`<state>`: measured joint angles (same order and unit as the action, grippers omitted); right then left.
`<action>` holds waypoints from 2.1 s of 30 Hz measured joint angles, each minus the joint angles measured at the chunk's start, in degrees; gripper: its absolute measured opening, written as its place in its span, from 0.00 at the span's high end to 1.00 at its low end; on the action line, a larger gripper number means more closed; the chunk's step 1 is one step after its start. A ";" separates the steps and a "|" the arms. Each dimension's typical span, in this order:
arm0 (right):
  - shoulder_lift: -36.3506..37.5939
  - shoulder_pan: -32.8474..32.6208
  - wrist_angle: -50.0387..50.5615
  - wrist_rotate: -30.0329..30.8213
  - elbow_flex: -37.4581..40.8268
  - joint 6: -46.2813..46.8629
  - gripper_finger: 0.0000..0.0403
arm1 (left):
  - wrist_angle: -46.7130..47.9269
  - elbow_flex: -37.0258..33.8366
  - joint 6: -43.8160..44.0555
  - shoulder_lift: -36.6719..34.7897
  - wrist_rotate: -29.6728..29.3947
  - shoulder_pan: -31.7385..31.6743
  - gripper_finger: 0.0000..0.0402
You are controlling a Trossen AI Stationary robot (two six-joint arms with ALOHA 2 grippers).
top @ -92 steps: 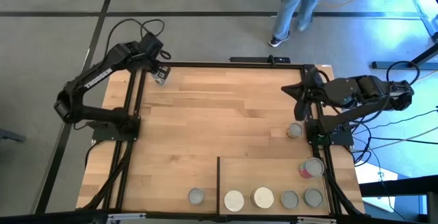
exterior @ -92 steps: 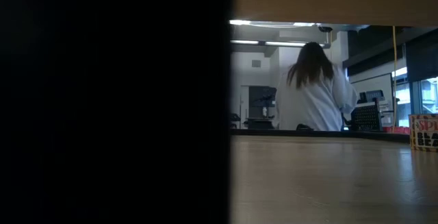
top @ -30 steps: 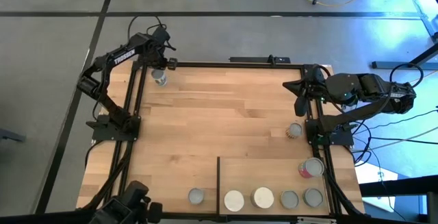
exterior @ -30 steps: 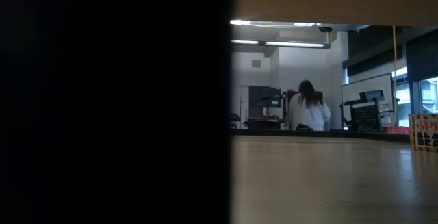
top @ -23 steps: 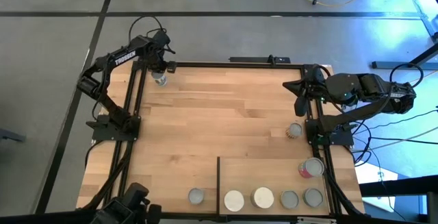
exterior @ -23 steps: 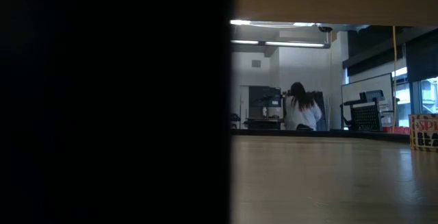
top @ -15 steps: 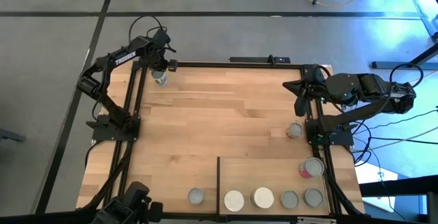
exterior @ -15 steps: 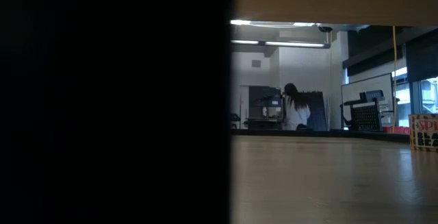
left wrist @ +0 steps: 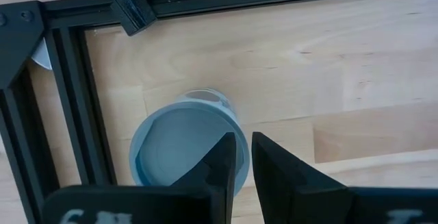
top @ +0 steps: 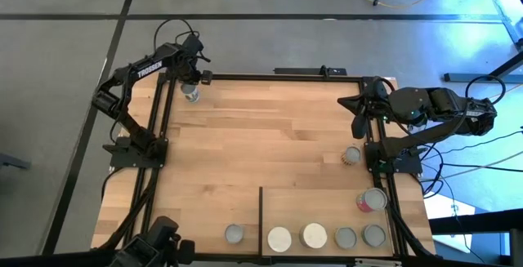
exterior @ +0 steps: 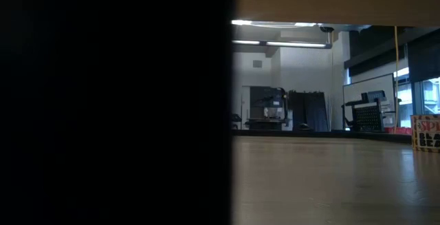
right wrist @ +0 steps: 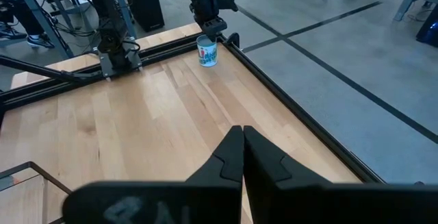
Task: Pick and place cans onto a shelf
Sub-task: Put the canned mixed vegetables on the shelf
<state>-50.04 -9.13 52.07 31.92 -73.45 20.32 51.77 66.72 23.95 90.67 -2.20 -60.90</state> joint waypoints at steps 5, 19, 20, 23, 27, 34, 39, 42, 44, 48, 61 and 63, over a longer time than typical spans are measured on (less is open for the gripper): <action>0.00 0.00 0.00 0.00 0.00 0.09 0.99 | 0.67 -0.02 1.41 0.00 0.71 0.00 0.90; -0.02 0.00 0.00 0.00 0.00 0.15 0.99 | 1.20 -0.02 2.12 1.48 0.52 0.11 0.90; -0.02 0.00 0.00 0.00 0.00 0.13 0.99 | 1.45 -0.02 2.54 2.00 0.49 0.10 0.90; -0.02 0.00 0.00 0.00 0.00 0.13 0.99 | 1.38 0.06 2.55 3.43 0.27 0.09 0.90; -0.02 0.00 0.00 -0.02 0.00 0.17 0.99 | 1.38 0.28 2.36 4.67 0.20 0.11 0.90; -0.03 0.00 -1.27 -0.01 0.00 0.07 0.99 | 1.38 0.19 -4.04 4.94 -0.06 0.09 0.92; -0.04 0.00 -1.33 0.00 -0.02 -1.43 0.99 | 1.88 0.14 -7.45 5.01 -0.04 0.05 0.98; -0.04 0.00 -1.33 0.00 -0.02 -2.66 0.99 | 2.87 0.13 -8.75 5.05 -0.04 0.06 0.99; -0.04 0.00 -1.33 0.00 -0.02 -2.95 0.99 | 3.46 0.10 -9.85 4.81 0.31 0.04 0.99; -0.04 0.01 -1.31 -0.02 -0.02 -2.86 0.99 | 4.28 -0.16 -12.01 3.03 1.20 0.56 0.99; -0.04 0.00 -1.38 -0.02 -0.02 -2.58 0.99 | 20.26 13.51 -20.86 0.09 -2.80 9.54 1.00; -0.04 0.01 -1.38 -0.02 -0.02 -2.58 0.99 | 20.04 17.23 -22.70 0.07 -3.02 12.22 1.00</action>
<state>-50.09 -9.12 50.70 31.90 -73.47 17.74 71.81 83.95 1.25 90.74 -5.22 -48.68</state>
